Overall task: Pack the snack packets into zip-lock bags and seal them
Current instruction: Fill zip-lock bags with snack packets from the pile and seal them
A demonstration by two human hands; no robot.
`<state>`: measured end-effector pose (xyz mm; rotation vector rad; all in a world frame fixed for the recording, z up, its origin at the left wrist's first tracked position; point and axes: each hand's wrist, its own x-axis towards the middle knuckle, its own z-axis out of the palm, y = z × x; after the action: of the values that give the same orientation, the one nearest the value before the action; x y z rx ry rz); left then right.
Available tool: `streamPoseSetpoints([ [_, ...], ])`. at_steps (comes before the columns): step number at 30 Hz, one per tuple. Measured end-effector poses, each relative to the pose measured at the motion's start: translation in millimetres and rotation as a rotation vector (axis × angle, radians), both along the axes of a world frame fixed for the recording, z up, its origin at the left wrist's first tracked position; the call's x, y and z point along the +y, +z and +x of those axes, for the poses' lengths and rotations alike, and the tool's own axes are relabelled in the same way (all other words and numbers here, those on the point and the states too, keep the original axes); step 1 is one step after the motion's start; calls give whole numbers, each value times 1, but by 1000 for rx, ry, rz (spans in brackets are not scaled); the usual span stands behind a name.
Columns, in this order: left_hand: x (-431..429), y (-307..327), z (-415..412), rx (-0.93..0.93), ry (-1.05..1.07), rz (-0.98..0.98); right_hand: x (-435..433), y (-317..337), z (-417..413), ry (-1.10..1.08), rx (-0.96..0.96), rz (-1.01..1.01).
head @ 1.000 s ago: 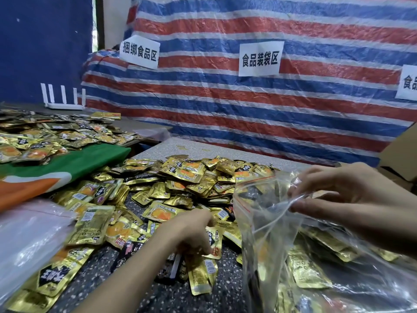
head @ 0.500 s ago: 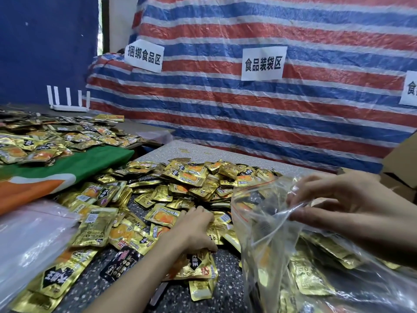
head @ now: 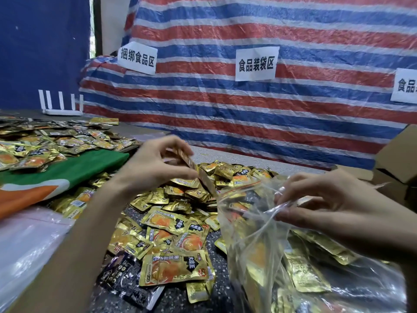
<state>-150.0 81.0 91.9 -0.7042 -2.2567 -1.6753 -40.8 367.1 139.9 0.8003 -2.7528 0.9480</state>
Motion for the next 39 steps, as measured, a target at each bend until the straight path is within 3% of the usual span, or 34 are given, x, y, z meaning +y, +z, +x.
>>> streamPoseSetpoints([
  [5,0,27,40,158,-247,238,-5,-1,2,4,-12,-2],
  [9,19,30,54,189,-332,35,-10,-1,3,7,-11,1],
  [13,33,24,53,187,-286,-140,-9,-1,4,15,1,15],
  [19,30,22,53,163,-287,-160,-9,-3,2,3,24,18],
  [27,61,10,55,16,-282,-414,-11,-4,-1,-45,98,96],
  [30,58,16,56,108,-205,-436,-9,-6,-4,-85,102,66],
  [33,51,17,59,227,-192,-637,-10,-8,-7,-149,118,53],
  [36,47,14,56,237,-153,-762,-8,-9,-10,-187,167,33],
  [39,40,14,47,190,-70,-727,-6,-8,-12,-207,224,-21],
])
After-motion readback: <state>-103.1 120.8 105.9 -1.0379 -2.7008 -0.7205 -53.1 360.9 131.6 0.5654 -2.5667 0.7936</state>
